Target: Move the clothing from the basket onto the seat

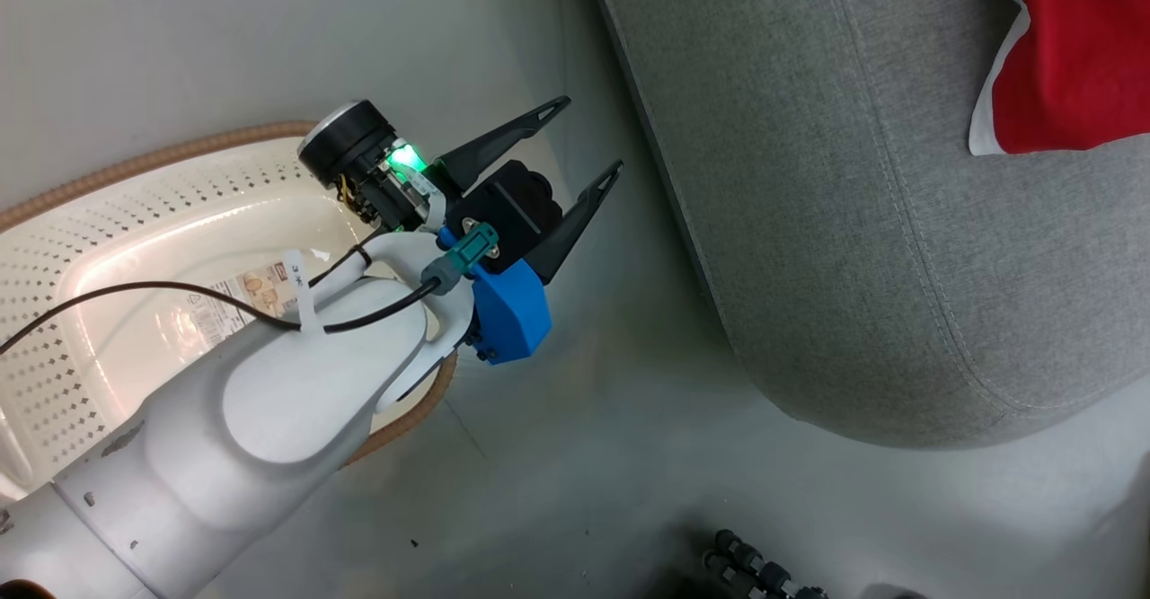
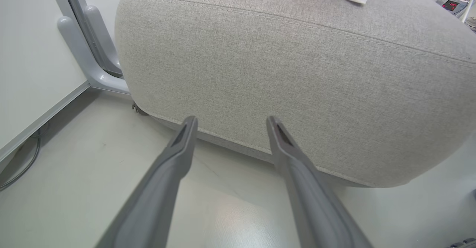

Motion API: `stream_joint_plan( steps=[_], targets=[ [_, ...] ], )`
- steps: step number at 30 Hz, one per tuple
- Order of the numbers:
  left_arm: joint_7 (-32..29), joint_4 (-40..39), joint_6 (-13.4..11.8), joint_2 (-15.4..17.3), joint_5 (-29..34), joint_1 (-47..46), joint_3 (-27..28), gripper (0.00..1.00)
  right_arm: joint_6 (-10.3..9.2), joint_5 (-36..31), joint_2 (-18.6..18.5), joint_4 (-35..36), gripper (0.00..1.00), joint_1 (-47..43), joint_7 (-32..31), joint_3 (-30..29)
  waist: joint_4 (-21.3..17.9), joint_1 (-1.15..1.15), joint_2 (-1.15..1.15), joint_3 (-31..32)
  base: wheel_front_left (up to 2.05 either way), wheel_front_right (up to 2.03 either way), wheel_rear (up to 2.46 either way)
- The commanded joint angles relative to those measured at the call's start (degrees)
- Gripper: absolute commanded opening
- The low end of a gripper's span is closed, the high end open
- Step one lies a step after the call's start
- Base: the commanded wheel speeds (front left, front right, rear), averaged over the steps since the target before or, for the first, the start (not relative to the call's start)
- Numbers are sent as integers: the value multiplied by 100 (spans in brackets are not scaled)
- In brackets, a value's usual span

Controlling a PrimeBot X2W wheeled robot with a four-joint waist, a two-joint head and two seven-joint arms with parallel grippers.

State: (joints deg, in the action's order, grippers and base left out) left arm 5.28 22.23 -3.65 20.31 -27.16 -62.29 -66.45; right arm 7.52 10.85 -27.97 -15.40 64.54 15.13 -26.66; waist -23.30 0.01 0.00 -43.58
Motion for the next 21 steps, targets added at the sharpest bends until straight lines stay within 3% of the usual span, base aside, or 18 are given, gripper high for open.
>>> stream_joint_plan(
  steps=[1,21],
  targets=[
    [-27,-67,-34,51,19,-90,25,100,-6,-38,47,-111,0,-90,1,-10,-13,-1,0,-94,0,0,0],
    [-74,-267,-99,71,39,-315,-36,100,-6,-338,1091,-1315,0,-1342,1,121,265,-1,0,-425,0,0,0]
  ],
)
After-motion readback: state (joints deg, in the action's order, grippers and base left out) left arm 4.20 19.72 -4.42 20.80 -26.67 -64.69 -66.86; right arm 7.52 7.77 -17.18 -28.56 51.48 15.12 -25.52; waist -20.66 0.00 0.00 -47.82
